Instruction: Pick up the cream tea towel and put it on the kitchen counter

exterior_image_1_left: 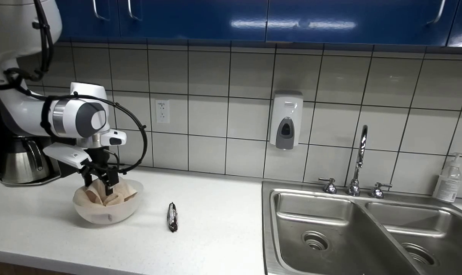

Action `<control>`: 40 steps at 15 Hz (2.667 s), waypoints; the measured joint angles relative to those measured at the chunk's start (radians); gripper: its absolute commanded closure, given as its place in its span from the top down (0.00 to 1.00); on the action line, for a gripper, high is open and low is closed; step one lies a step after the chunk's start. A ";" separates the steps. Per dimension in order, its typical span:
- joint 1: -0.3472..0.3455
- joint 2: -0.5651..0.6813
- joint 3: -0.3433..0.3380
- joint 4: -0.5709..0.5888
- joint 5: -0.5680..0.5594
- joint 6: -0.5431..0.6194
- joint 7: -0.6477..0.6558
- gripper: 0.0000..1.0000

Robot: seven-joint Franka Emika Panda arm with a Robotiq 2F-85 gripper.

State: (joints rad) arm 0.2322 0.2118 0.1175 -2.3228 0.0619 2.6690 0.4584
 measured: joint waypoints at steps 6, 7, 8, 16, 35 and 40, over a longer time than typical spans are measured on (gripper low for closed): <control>0.001 -0.002 0.004 -0.053 0.003 0.070 -0.046 1.00; 0.001 -0.002 0.003 -0.059 0.004 0.082 -0.056 1.00; 0.001 -0.002 0.003 -0.065 0.004 0.093 -0.066 1.00; -0.013 0.000 -0.011 -0.132 0.004 0.172 -0.116 1.00; -0.035 0.024 -0.027 -0.147 0.011 0.231 -0.183 0.53; -0.049 0.024 -0.005 -0.147 0.051 0.239 -0.236 0.15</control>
State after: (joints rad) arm 0.1833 0.2357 0.1123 -2.4695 0.1133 2.9083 0.2227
